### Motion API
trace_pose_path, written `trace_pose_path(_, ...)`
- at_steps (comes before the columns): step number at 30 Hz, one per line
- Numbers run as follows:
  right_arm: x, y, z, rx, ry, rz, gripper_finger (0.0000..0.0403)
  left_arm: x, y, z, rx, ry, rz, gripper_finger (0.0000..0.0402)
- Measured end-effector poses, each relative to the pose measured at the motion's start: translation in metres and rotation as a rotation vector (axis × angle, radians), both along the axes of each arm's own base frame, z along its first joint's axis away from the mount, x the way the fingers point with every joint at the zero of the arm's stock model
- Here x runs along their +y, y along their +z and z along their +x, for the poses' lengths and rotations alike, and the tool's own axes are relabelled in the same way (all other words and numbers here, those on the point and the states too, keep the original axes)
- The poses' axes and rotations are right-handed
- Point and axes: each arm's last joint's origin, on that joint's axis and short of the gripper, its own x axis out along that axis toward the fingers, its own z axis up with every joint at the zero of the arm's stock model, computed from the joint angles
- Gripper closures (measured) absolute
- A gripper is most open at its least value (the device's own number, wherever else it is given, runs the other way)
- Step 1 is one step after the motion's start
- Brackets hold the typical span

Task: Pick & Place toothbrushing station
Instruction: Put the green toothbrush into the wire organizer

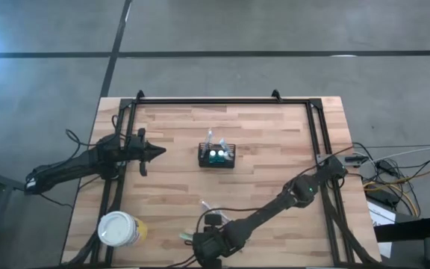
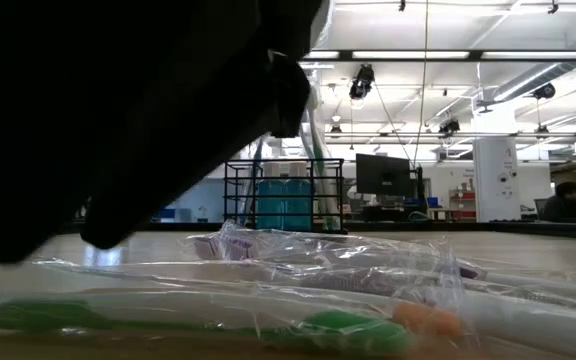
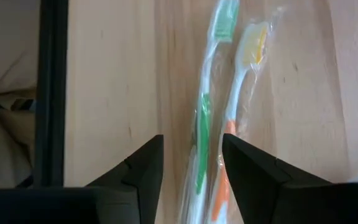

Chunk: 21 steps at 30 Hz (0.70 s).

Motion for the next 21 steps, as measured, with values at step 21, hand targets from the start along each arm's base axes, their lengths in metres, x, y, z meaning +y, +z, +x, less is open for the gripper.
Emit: trace_pose_path(21,-0.002,-0.022,-0.007,0.041,0.050,-0.092,0.0368,0.000,0.000,0.000,0.001,0.000,-0.002,0.0387)
